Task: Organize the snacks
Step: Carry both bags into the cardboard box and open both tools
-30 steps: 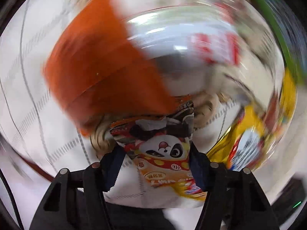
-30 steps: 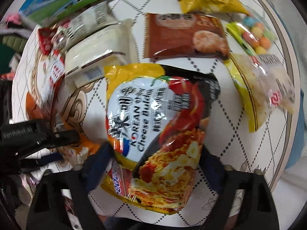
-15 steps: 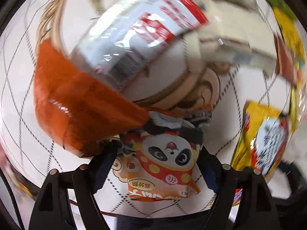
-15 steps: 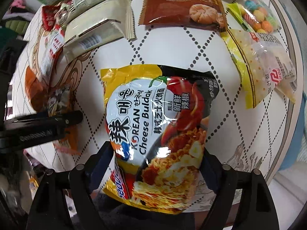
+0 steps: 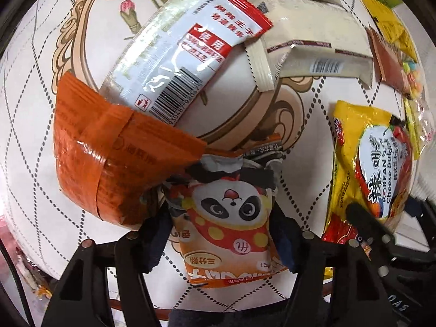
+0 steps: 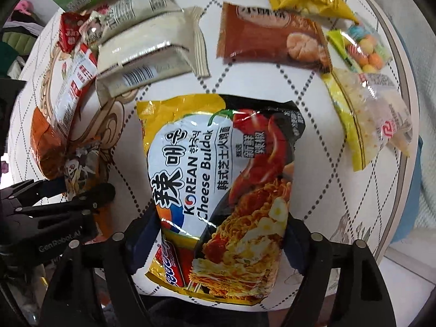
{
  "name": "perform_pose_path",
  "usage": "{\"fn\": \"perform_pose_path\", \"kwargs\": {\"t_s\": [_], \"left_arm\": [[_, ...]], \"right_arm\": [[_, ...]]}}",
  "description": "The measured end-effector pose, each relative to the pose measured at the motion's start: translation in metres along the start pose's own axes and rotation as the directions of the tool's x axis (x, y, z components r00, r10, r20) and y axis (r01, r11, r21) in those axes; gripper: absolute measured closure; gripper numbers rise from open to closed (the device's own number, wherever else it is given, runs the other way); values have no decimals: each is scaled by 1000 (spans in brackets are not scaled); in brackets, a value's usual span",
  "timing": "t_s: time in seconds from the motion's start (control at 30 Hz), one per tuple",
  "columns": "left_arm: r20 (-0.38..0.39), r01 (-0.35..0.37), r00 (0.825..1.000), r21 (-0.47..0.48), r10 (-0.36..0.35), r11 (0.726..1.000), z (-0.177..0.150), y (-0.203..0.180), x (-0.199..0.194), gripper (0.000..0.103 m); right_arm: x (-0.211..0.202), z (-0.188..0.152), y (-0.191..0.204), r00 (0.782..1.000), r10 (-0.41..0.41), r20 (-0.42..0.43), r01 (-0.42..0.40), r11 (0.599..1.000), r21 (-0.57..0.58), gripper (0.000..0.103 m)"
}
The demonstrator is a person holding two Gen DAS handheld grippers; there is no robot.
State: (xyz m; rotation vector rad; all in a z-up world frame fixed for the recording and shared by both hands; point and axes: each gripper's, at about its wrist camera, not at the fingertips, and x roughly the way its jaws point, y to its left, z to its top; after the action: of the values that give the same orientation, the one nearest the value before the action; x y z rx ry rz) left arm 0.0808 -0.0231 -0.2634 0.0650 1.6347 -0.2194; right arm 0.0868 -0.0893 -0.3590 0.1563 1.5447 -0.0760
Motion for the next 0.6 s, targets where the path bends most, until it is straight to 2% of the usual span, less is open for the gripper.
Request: {"fn": "perform_pose_path", "kwargs": {"t_s": [0.03, 0.07, 0.2, 0.3, 0.43, 0.53, 0.6], "left_arm": [[3, 15, 1000, -12, -15, 1000, 0, 5, -1, 38], [3, 25, 1000, -19, -24, 1000, 4, 27, -5, 38], [21, 29, 999, -28, -28, 999, -3, 39, -14, 50], [32, 33, 999, -17, -32, 999, -4, 41, -24, 52], [67, 23, 997, 17, -24, 1000, -11, 39, -49, 53], [109, 21, 994, 47, -26, 999, -15, 32, -70, 53], [139, 29, 990, 56, -37, 998, -15, 30, -98, 53]], "right_arm": [[7, 0, 4, 1000, -9, -10, 9, 1000, 9, 18], [16, -5, -1, 1000, -14, -12, 15, 1000, 16, 18], [33, -29, 3, 998, -58, 12, 58, 998, 22, 17], [37, -36, 12, 997, -63, 38, 62, 997, 40, 18], [21, -52, 26, 996, -16, 87, 12, 999, 43, 18], [7, -53, 26, 990, 60, 127, -65, 997, 30, 18], [-8, -49, 22, 981, 114, 157, -118, 993, 21, 18]]}}
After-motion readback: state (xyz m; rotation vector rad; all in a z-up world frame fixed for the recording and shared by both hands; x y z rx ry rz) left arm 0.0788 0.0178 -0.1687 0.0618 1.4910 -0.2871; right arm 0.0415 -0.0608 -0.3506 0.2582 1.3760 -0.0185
